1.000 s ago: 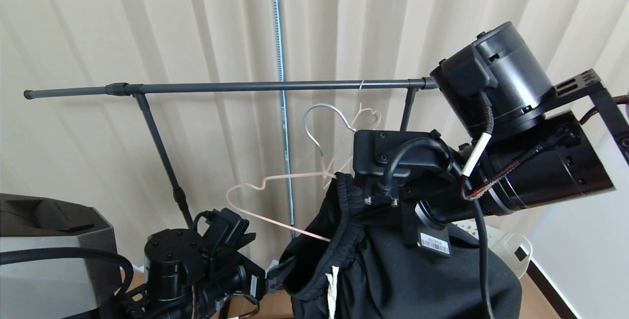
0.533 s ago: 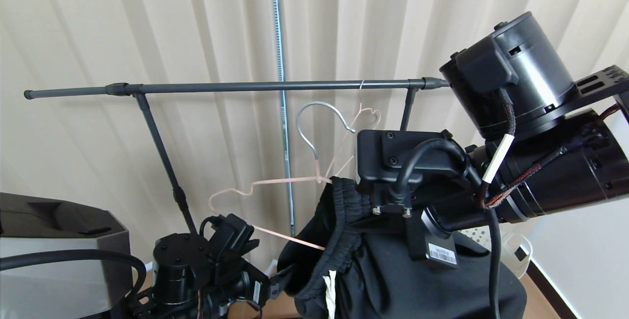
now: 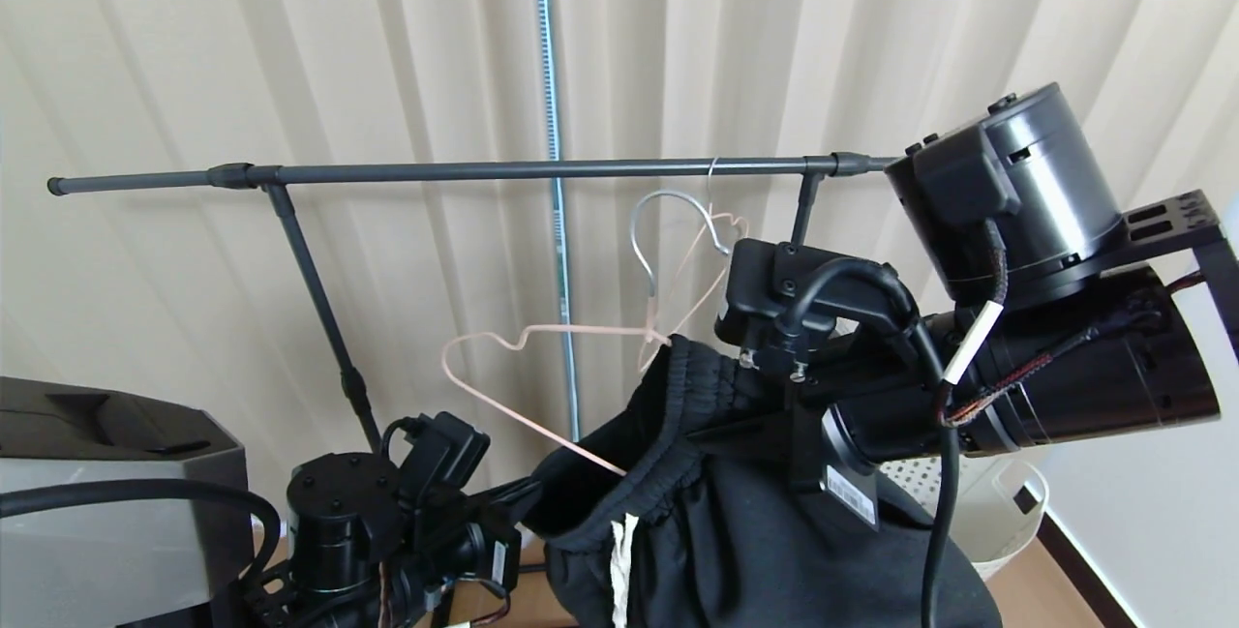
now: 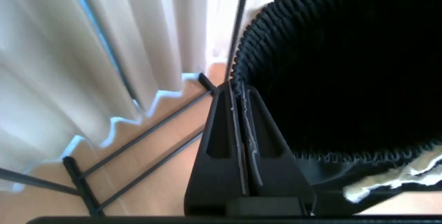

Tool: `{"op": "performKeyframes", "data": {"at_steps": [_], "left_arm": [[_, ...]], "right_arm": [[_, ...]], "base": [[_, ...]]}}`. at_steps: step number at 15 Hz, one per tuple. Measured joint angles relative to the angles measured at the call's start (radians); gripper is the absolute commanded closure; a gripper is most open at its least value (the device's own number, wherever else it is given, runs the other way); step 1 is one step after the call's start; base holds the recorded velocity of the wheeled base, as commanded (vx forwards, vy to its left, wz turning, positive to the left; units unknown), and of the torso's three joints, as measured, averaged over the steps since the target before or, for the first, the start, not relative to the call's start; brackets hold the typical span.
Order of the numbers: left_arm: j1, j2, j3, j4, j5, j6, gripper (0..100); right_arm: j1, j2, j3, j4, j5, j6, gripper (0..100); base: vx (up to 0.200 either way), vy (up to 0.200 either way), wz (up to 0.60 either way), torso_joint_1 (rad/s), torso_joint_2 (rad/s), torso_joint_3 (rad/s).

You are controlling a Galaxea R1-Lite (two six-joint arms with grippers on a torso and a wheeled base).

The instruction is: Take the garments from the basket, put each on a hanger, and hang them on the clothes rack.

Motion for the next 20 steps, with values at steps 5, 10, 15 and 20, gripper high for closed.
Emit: {"op": "performKeyframes", "data": {"at_steps": [5,10,15,20], "left_arm": [[0.074,-0.012,-0.023,0.000,-0.004,0.017,100],[0.115,-0.009,-0.044,0.001,-0.006,0.019,100],[0.144,-0.001,-0.060,0.001,-0.006,0.018,100],[0.149,-0.002,-0.061,0.003,-0.005,0.019,100]], "right_arm": [[-0.143,-0.055,0.204,-0.166,0.130,0.008,100],[-0.204,-0.103,0.376,-0.280,0.198,0.001,100],[-0.196,-0.131,0.448,-0.284,0.188,-0.088,100],[-0.144,-0.140,0.491,-0.283,0.090,-0.116,100]], "base": [[0.000,0.000,0.00,0.000,0.00,0.000],[0.000,0.000,0.00,0.000,0.00,0.000],[0.000,0.000,0.00,0.000,0.00,0.000],[0.000,0.000,0.00,0.000,0.00,0.000]]}}
